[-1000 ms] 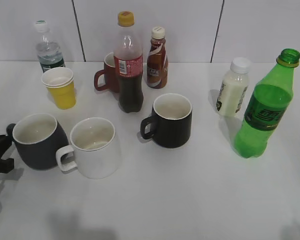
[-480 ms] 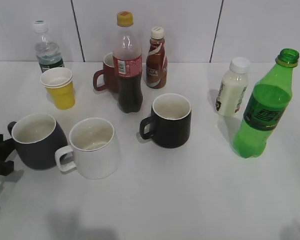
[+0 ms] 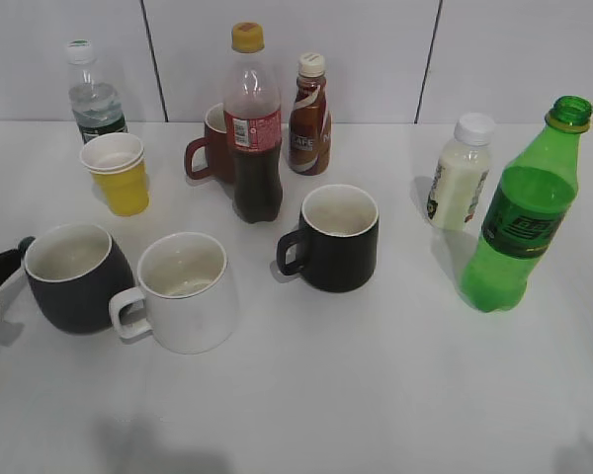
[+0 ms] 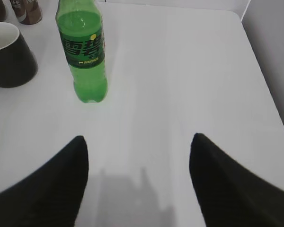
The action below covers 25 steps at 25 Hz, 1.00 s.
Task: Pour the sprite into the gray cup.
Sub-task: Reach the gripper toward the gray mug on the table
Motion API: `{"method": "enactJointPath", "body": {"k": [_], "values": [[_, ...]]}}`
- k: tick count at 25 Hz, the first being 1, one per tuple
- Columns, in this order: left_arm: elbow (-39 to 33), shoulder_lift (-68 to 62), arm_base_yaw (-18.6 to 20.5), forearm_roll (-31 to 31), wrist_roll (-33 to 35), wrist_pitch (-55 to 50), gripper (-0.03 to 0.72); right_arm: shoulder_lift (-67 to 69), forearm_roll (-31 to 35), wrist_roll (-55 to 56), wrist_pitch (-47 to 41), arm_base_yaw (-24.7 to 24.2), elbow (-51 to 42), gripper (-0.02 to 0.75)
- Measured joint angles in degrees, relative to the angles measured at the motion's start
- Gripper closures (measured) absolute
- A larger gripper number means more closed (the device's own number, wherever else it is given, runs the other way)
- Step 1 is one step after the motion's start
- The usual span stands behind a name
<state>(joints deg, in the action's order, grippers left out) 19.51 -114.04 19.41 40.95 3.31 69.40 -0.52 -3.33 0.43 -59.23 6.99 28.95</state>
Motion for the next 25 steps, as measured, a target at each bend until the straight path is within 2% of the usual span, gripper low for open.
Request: {"method": "enactJointPath", "body": {"k": [6, 25], "values": [[2.7, -2.5, 0.2, 8.6, -0.8, -0.4, 0.342, 0.0, 0.0, 0.0, 0.0, 0.0, 0.0, 0.235], [7.2, -8.1, -0.9, 9.2, -0.9, 0.0, 0.342, 0.0, 0.0, 0.0, 0.0, 0.0, 0.0, 0.235]]}}
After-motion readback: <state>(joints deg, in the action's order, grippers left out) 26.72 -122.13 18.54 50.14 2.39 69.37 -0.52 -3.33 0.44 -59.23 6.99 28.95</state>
